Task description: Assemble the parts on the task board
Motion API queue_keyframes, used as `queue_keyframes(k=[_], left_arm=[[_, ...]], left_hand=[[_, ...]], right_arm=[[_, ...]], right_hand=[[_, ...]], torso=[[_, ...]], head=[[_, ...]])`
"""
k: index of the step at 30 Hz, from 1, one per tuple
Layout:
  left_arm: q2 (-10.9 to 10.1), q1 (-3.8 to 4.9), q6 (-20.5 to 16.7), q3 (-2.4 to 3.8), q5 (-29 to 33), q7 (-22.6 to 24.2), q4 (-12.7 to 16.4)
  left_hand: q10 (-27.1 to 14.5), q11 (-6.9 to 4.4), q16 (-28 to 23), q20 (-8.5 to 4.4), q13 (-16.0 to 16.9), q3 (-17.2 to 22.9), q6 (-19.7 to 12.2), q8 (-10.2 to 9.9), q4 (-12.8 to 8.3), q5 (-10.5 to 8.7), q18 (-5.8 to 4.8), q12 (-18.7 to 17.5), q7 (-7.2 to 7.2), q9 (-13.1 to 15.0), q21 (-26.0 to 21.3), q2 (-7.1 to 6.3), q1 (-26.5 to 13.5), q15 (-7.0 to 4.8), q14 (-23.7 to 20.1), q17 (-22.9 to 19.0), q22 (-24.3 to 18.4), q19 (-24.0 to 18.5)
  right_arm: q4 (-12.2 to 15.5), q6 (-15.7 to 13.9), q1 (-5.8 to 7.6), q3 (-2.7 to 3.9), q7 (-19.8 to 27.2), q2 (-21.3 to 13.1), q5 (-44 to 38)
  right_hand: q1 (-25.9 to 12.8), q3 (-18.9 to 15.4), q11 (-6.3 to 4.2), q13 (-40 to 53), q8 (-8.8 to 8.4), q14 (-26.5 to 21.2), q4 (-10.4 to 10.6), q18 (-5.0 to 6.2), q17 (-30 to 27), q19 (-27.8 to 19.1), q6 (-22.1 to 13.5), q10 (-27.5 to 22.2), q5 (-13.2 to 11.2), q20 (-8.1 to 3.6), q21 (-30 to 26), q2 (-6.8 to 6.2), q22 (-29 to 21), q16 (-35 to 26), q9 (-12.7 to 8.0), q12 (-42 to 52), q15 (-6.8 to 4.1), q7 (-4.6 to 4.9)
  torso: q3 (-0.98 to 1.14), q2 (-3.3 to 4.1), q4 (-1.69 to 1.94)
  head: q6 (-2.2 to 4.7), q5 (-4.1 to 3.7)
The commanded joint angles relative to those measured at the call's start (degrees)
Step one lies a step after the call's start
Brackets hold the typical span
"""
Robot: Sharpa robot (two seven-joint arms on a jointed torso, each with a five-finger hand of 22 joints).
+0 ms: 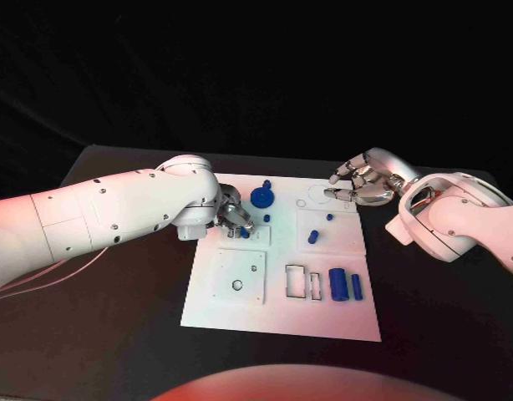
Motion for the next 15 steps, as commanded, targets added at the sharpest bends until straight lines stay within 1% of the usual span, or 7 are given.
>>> queue_keyframes(k=[1, 3, 6, 7, 8, 9, 15], left_arm=[[0.05, -0.37, 2.00, -0.31, 0.50, -1.21, -0.11], [0.06, -0.37, 2.05, -0.31, 0.54, -1.19, -0.11], [0.06, -0.37, 2.12, -0.31, 0.58, -1.15, -0.11], [0.06, -0.37, 2.14, -0.31, 0.58, -1.14, -0.11], [0.06, -0.37, 2.16, -0.31, 0.59, -1.14, -0.11], [0.06, -0.37, 2.17, -0.31, 0.59, -1.12, -0.11], [0.07, -0.37, 2.09, -0.31, 0.61, -1.07, -0.17]], left_hand=[[0.28, 0.06, 0.20, -0.36, 0.05, -0.22, 0.20, -0.26, 0.54, -0.35, -0.37, 0.39, 0.17, -0.15, 0.37, -0.12, -0.73, -0.49, 5.96, 15.09, 12.80, 3.73], [0.28, 0.06, 0.20, -0.34, -0.01, -0.47, 0.23, -0.23, 0.75, -0.94, -0.36, 0.36, 0.17, -0.30, 0.33, -0.33, -1.15, -0.47, 5.96, 15.09, 12.78, 3.71], [0.28, 0.06, 0.20, -0.32, -0.03, -0.89, 0.28, -0.14, 1.01, -2.51, -0.38, 0.40, 0.16, -0.55, 0.37, -0.70, -1.68, -0.45, 5.96, 15.09, 12.84, 3.75], [0.27, 0.07, 0.20, -0.31, -0.07, -1.27, 0.32, -0.08, 1.22, -3.60, -0.37, 0.41, 0.17, -0.72, 0.35, -1.04, -2.03, -0.44, 5.96, 15.09, 12.85, 3.75], [0.27, 0.08, 0.20, -0.29, -0.08, -1.78, 0.41, -0.01, 1.58, -5.35, -0.37, 0.44, 0.18, -0.89, 0.32, -1.32, -2.40, -0.42, 5.96, 15.09, 12.84, 3.73], [0.29, 0.09, 0.20, -0.28, -0.06, -2.25, 0.44, 0.03, 1.86, -6.37, -0.37, 0.49, 0.20, -1.05, 0.33, -1.61, -2.63, -0.41, 5.96, 15.09, 12.87, 3.75], [0.29, 0.12, 0.20, -0.25, -0.08, -3.49, 0.54, 0.15, 2.72, -8.41, -0.38, 0.56, 0.22, -1.44, 0.34, -1.95, -2.89, -0.38, 5.96, 15.09, 12.93, 3.78]], right_arm=[[0.00, 0.80, -0.06, 0.00, 0.26, 0.04, -0.22], [-0.01, 0.84, -0.07, 0.00, 0.27, 0.04, -0.22], [-0.03, 0.86, -0.08, 0.00, 0.28, 0.05, -0.22], [-0.04, 0.87, -0.08, 0.00, 0.29, 0.05, -0.22], [-0.05, 0.87, -0.09, 0.00, 0.29, 0.05, -0.21], [-0.06, 0.88, -0.09, 0.00, 0.29, 0.06, -0.21], [-0.09, 0.96, -0.11, 0.00, 0.30, 0.08, -0.21]], right_hand=[[-0.59, 0.01, -0.32, 0.87, 0.26, 5.68, 0.26, 0.89, 13.72, 2.00, -0.44, -0.06, 0.05, -0.37, -0.26, 0.18, 11.94, -0.34, 0.07, -0.29, -0.29, -0.05], [-0.59, 0.01, -0.32, 0.87, 0.26, 5.68, 0.26, 0.89, 13.72, 2.00, -0.44, -0.06, 0.05, -0.37, -0.26, 0.18, 11.94, -0.34, 0.07, -0.29, -0.29, -0.05], [-0.59, 0.01, -0.32, 0.87, 0.26, 5.68, 0.26, 0.89, 13.72, 2.00, -0.44, -0.06, 0.05, -0.37, -0.26, 0.18, 11.94, -0.34, 0.07, -0.29, -0.29, -0.05], [-0.66, -0.08, -0.32, 0.83, 0.28, 5.67, 0.38, 0.90, 13.66, 1.99, -0.45, -0.09, 0.03, -0.37, -0.30, 0.17, 11.93, -0.37, 0.14, -0.33, -0.30, -0.05], [-0.66, -0.08, -0.32, 0.83, 0.28, 5.67, 0.38, 0.90, 13.66, 1.99, -0.45, -0.09, 0.03, -0.37, -0.30, 0.17, 11.93, -0.37, 0.14, -0.33, -0.30, -0.05], [-0.66, -0.08, -0.32, 0.83, 0.28, 5.67, 0.38, 0.90, 13.66, 1.99, -0.45, -0.09, 0.03, -0.37, -0.30, 0.17, 11.93, -0.37, 0.14, -0.33, -0.30, -0.05], [-0.58, -0.18, -0.34, 0.81, 0.31, 5.68, 0.48, 0.89, 13.69, 2.00, -0.50, -0.09, -0.18, -0.38, -0.29, 0.17, 11.94, -0.36, 0.26, -0.33, -0.31, -0.07]], torso=[[-0.03, 0.00, 0.04], [-0.04, 0.02, 0.04], [-0.03, 0.01, 0.04], [-0.03, 0.01, 0.04], [-0.01, -0.01, 0.05], [-0.01, -0.01, 0.05], [-0.02, -0.03, 0.03]], head=[[-0.04, -0.03], [-0.04, -0.09], [-0.08, -0.08], [-0.08, -0.08], [-0.09, -0.08], [-0.09, -0.08], [-0.04, -0.04]])
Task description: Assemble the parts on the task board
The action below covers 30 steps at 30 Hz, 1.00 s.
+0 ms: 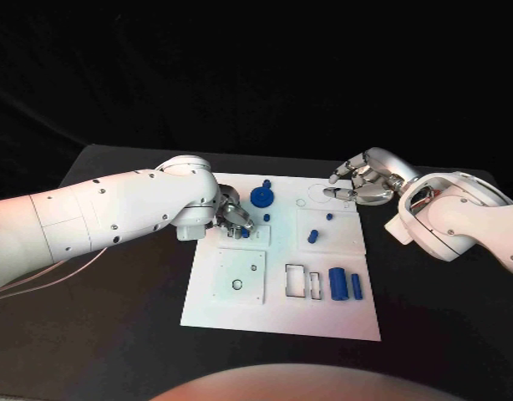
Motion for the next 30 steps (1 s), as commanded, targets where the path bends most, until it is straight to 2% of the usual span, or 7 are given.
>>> queue_keyframes(k=[1, 10, 17, 25, 27, 29, 30], left_arm=[[0.07, -0.28, 1.77, -0.20, 0.46, -0.80, -0.03], [0.05, -0.28, 1.36, -0.20, 0.45, -0.76, -0.10], [-0.35, -0.29, 0.71, -0.18, 0.37, -0.76, 0.43], [-1.46, -0.27, -0.22, 0.38, 0.30, -0.86, 1.89], [-1.74, -0.25, -0.41, 0.59, 0.29, -0.90, 2.20], [-1.95, -0.22, -0.56, 0.78, 0.28, -0.93, 2.44], [-2.04, -0.22, -0.64, 0.87, 0.28, -0.93, 2.55]], left_hand=[[0.29, 0.12, 0.20, -0.25, -0.04, -0.51, 0.12, -0.01, 0.08, -0.71, -0.39, 0.34, 0.23, -0.13, 0.36, -0.08, -0.24, -0.38, 5.96, 15.10, 12.94, 3.79], [0.27, 0.12, 0.20, -0.24, -0.09, -1.01, 0.13, 0.04, 0.51, -1.74, -0.39, 0.33, 0.25, -0.34, 0.35, -0.10, -0.20, -0.37, 5.96, 15.10, 12.96, 3.80], [0.33, 0.11, 0.20, -0.16, -0.04, -3.06, 0.16, 0.22, 1.95, -4.73, -0.38, 0.53, 0.21, -0.89, 0.28, -0.59, 0.26, -0.32, 5.96, 15.10, 12.98, 3.78], [0.20, 0.06, 0.20, -0.06, -0.28, -13.79, -0.03, 0.78, 7.94, -7.72, -0.34, 0.68, 0.09, -2.25, 0.08, -0.36, 5.65, -0.40, 5.96, 15.10, 13.04, 3.74], [0.18, 0.09, 0.20, -0.05, -0.33, -15.30, -0.10, 0.93, 8.07, -6.20, -0.34, 0.71, 0.19, -2.43, 0.05, 0.22, 5.65, -0.37, 5.96, 15.10, 13.06, 3.74], [0.16, 0.12, 0.20, -0.04, -0.38, -16.90, -0.24, 1.23, 8.03, -2.25, -0.34, 0.76, 0.22, -2.61, 0.02, 0.29, 5.33, -0.37, 5.96, 15.10, 13.10, 3.75], [0.16, 0.09, 0.20, -0.09, -0.36, -17.77, -0.34, 1.40, 8.04, 1.72, -0.34, 0.81, 0.22, -2.69, -0.02, -0.02, 5.15, -0.40, 5.96, 15.10, 13.11, 3.74]], right_arm=[[0.00, 0.86, -0.06, 0.00, 0.28, 0.05, -0.21], [-0.08, 0.88, -0.12, 0.00, 0.28, 0.09, -0.21], [-0.15, 0.89, -0.21, 0.00, 0.30, 0.11, -0.19], [-0.33, 0.87, -0.30, 0.00, 0.30, 0.09, -0.18], [-0.37, 0.86, -0.32, 0.00, 0.29, 0.10, -0.18], [-0.40, 0.86, -0.34, 0.00, 0.30, 0.11, -0.17], [-0.42, 0.85, -0.35, 0.00, 0.30, 0.12, -0.17]], right_hand=[[-0.35, 0.00, -0.34, 0.77, 0.31, 5.67, 0.30, 0.89, 13.69, 2.00, -0.49, -0.09, -0.17, -0.38, -0.29, -0.06, 11.95, -0.36, 0.05, -0.33, -0.31, -0.07], [-0.39, -0.24, -0.34, 0.76, 0.36, 5.68, 0.56, 0.89, 13.70, 2.00, -0.55, -0.09, -0.54, -0.39, -0.31, -0.07, 11.96, -0.36, 0.23, -0.33, -0.32, -0.08], [-0.43, -0.32, -0.34, 0.77, 0.37, 5.67, 0.66, 0.90, 13.68, 1.98, -0.57, -0.07, -0.60, -0.40, -0.36, -0.06, 11.94, -0.37, 0.29, -0.32, -0.32, -0.08], [-0.30, -0.57, -0.36, 0.68, 0.39, 5.66, 0.78, 0.91, 13.63, 1.95, -0.67, -0.13, -0.84, -0.41, -0.43, -0.17, 11.92, -0.40, 0.44, -0.40, -0.33, -0.10], [-0.28, -0.66, -0.35, 0.68, 0.40, 5.67, 0.83, 0.91, 13.65, 1.96, -0.70, -0.14, -0.94, -0.41, -0.42, -0.20, 11.93, -0.39, 0.49, -0.40, -0.34, -0.10], [-0.28, -0.66, -0.35, 0.68, 0.40, 5.67, 0.83, 0.91, 13.65, 1.96, -0.70, -0.14, -0.94, -0.41, -0.42, -0.20, 11.93, -0.39, 0.49, -0.40, -0.34, -0.10], [-0.28, -0.66, -0.35, 0.68, 0.40, 5.67, 0.83, 0.91, 13.65, 1.96, -0.70, -0.14, -0.94, -0.41, -0.42, -0.20, 11.93, -0.39, 0.49, -0.40, -0.34, -0.10]], torso=[[0.01, -0.03, -0.01], [0.02, -0.03, -0.04], [0.01, -0.08, -0.04], [0.01, -0.10, 0.01], [0.04, -0.12, 0.03], [0.07, -0.10, 0.02], [0.07, -0.10, 0.02]], head=[[0.07, 0.08], [0.05, 0.09], [0.05, 0.11], [0.21, 0.05], [0.20, 0.08], [0.31, 0.15], [0.31, 0.15]])
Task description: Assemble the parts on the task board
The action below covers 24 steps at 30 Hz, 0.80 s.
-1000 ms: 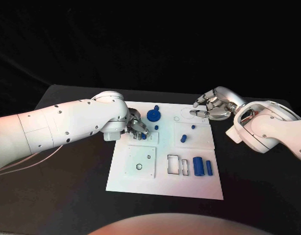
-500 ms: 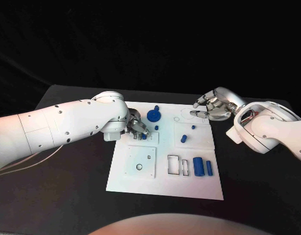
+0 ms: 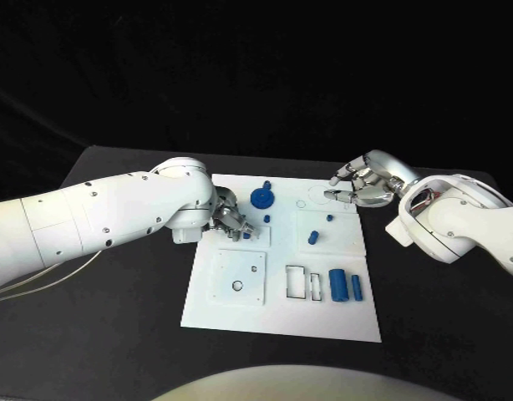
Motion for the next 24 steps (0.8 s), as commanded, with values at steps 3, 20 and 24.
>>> queue_keyframes(k=[3, 20, 24], left_arm=[[-0.31, 0.07, -0.70, 0.45, 0.23, -0.39, 0.71], [-3.06, 2.59, -2.15, 4.93, 2.91, 1.43, -0.06], [-2.82, 3.26, -2.08, 5.25, 1.01, 2.33, -2.11]], left_hand=[[0.14, 0.04, 0.20, -0.14, -0.14, -2.30, -0.37, 0.48, 0.03, 9.02, -0.34, 0.31, 0.12, -0.24, -0.02, -0.02, -0.23, -0.46, 5.96, 15.09, 13.15, 3.75], [-6.69, 1.77, 0.20, 0.80, -9.11, -5.48, -7.30, -6.90, -0.04, 14.72, 0.87, -9.11, 2.44, -5.15, -4.86, -0.67, 6.74, 1.22, 5.96, 15.09, 10.62, 0.47], [-10.72, 2.46, 0.20, 1.30, -14.49, -6.24, -9.40, -8.96, 0.01, 14.70, 1.05, -15.04, 3.50, -6.43, -5.74, -0.98, 7.48, 1.79, 5.96, 15.09, 10.22, -0.03]], right_arm=[[-0.08, 0.72, -0.12, 0.00, 0.31, 0.09, -0.18], [-0.80, 0.65, -0.43, 0.00, 0.37, 0.09, -0.06], [-0.90, 0.62, -0.44, 0.00, 0.36, 0.12, -0.03]], right_hand=[[-0.28, -0.13, -0.35, 0.70, 0.40, 5.67, 0.30, 0.91, 13.66, 1.96, -0.30, -0.14, -0.39, -0.41, -0.20, -0.20, 11.94, -0.16, 0.09, -0.40, -0.34, -0.09], [-0.29, -0.28, -0.35, 0.70, 0.41, 5.66, 0.43, 0.92, 13.64, 1.93, -0.35, -0.13, -0.49, -0.41, -0.26, -0.19, 11.92, -0.17, 0.18, -0.39, -0.34, -0.08], [-0.28, -0.30, -0.35, 0.69, 0.41, 5.67, 0.46, 0.92, 13.66, 1.94, -0.36, -0.14, -0.48, -0.41, -0.25, -0.18, 11.93, -0.16, 0.20, -0.40, -0.34, -0.08]], torso=[[-0.03, 0.01, 0.01], [-0.03, 0.06, 0.08], [-0.06, 0.15, 0.07]], head=[[0.22, 0.10], [1.72, 0.10], [1.92, 0.24]])
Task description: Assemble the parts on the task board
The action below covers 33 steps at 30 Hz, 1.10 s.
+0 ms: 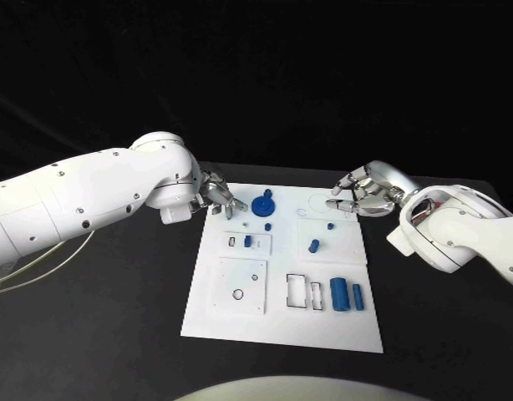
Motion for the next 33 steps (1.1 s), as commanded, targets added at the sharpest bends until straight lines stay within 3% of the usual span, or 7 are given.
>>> queue_keyframes(k=[1, 10, 21, 33], left_arm=[[0.45, 0.38, -0.22, 0.14, -1.47, 2.05, -1.48], [2.46, 0.66, 1.26, 0.15, -5.60, 2.44, -5.75], [6.07, 0.42, 4.15, -1.52, -7.13, 2.48, -11.49], [7.76, 0.19, 5.30, -1.94, -4.91, 3.21, -15.44]], left_hand=[[-2.44, 0.50, 0.21, 0.68, -3.16, -0.83, -1.03, -1.08, 0.09, -0.24, 1.06, -3.40, 0.49, -0.72, -0.47, -0.07, 0.61, 0.65, 6.06, 15.10, 10.17, -0.10], [-2.65, 0.72, 0.21, 0.93, -3.05, -1.18, -1.24, -1.45, 0.16, -0.65, 1.02, -3.23, 0.68, -1.07, -0.38, 0.19, 0.73, 0.87, 6.06, 15.10, 10.27, 0.03], [-2.81, 0.76, 0.21, 1.00, -3.29, -1.21, -1.04, -1.39, 0.14, -0.87, 1.06, -3.42, 0.65, -1.11, -0.55, 0.47, 0.81, 0.92, 6.06, 15.10, 10.19, -0.07], [-2.63, 0.81, 0.21, 1.05, -2.86, -1.24, -1.02, -1.43, 0.13, -1.08, 1.04, -2.93, 0.64, -1.18, -0.47, 0.67, 0.87, 0.97, 6.06, 15.10, 10.25, 0.00]], right_arm=[[-0.06, 0.61, -0.05, 0.00, 0.33, 0.08, -0.11], [-0.10, 0.58, -0.06, 0.00, 0.35, 0.19, -0.09], [-0.11, 0.49, -0.06, 0.00, 0.39, 0.29, -0.09], [-0.22, 0.37, -0.06, 0.01, 0.42, 0.43, -0.09]], right_hand=[[-0.28, -0.14, -0.35, 0.70, 0.19, 5.67, 0.30, 0.92, 13.66, 1.94, -0.36, -0.14, -0.22, -0.41, -0.25, -0.17, 11.89, -0.16, 0.05, -0.17, -0.34, -0.09], [-0.27, -0.15, -0.35, 0.72, 0.19, 5.67, 0.33, 0.90, 13.67, 1.98, -0.37, -0.12, -0.18, -0.41, -0.19, -0.15, 11.92, -0.16, 0.07, -0.15, -0.34, -0.09], [-0.25, -0.19, -0.36, 0.75, 0.21, 5.68, 0.40, 0.90, 13.70, 1.99, -0.39, -0.09, -0.08, -0.42, -0.19, -0.10, 11.93, -0.14, 0.12, -0.12, -0.34, -0.09], [-0.25, -0.19, -0.36, 0.75, 0.21, 5.68, 0.40, 0.90, 13.70, 1.99, -0.39, -0.09, -0.08, -0.42, -0.19, -0.10, 11.93, -0.14, 0.12, -0.12, -0.34, -0.09]], torso=[[-0.06, 0.14, 0.00], [-0.13, 0.20, -0.03], [-0.25, 0.37, -0.20], [-0.29, 0.47, -0.21]], head=[[0.17, 0.14], [0.21, 0.29], [0.14, 0.45], [-0.13, 0.52]])
